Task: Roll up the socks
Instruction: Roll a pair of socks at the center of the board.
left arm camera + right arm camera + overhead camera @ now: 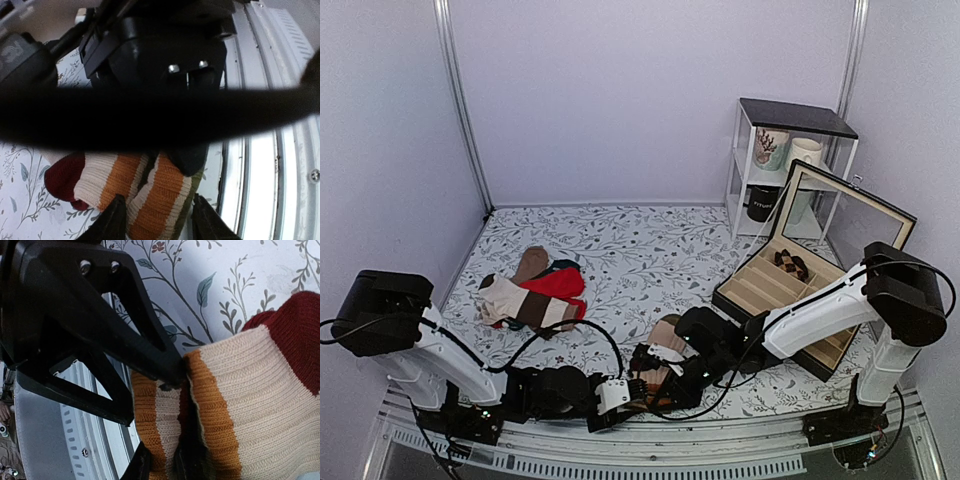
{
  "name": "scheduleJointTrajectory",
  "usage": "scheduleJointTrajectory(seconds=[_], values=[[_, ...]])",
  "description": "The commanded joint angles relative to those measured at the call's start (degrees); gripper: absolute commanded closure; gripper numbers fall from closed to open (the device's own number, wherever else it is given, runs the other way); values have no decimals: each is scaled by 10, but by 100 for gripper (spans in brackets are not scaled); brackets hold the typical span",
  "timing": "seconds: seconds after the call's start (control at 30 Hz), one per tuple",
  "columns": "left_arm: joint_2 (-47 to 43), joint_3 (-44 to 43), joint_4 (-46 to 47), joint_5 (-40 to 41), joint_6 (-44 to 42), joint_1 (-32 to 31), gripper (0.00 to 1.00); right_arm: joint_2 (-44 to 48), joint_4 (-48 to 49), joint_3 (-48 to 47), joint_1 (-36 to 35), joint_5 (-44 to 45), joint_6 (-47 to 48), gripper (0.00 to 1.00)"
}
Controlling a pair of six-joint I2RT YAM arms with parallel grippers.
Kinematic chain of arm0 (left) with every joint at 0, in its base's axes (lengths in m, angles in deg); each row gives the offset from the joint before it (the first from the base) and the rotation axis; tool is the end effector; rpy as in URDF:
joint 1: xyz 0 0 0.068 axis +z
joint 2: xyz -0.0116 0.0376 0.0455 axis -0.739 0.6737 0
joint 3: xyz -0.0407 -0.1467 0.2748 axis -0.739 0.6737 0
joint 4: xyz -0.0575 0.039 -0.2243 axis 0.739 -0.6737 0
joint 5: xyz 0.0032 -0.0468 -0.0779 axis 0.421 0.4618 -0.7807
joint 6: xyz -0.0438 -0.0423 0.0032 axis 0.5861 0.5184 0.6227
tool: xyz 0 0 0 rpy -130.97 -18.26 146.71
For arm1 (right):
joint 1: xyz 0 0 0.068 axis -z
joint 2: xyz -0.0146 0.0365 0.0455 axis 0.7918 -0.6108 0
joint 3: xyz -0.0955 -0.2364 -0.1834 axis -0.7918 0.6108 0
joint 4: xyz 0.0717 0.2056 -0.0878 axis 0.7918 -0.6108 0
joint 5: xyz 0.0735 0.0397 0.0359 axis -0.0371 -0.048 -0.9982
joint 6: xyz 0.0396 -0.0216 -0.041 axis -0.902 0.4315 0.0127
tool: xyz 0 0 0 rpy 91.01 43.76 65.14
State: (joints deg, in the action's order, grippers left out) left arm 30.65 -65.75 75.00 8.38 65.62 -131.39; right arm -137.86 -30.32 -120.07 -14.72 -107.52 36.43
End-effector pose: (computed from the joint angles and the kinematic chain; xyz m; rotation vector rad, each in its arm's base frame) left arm 0.0393 -0.2626 0.1686 1.3982 1.6397 -0.5796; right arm 0.1037 0.3029 0.1785 -1.4547 2.3103 1.1602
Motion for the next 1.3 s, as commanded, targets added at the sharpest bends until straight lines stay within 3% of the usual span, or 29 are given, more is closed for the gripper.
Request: scheduleJointTrajectory(seconds=[0.0,0.1,0.2,0.4,0.57,0.67,0.93,1.27], values=[[18,-8,16,-1,-7,-9,56,-35,-83,4,6,-21,-28,84],[20,0,15,-2,1,-9,62,-43,-84,4,8,-25,-29,84],[21,1,15,-6,5,-9,78,-50,-82,1,9,-31,-30,84],[38,-3,15,-18,11,-9,100,-51,-81,-5,11,-41,-32,83],[40,-6,-1,-26,32,-9,100,-29,-75,-1,12,-22,-30,70],[24,-17,-54,-38,65,-4,100,42,-49,24,11,29,-25,59],[25,-82,-247,-132,165,34,100,240,170,175,-24,182,39,46],[29,-63,-257,-223,210,88,100,186,201,186,-116,284,157,45]])
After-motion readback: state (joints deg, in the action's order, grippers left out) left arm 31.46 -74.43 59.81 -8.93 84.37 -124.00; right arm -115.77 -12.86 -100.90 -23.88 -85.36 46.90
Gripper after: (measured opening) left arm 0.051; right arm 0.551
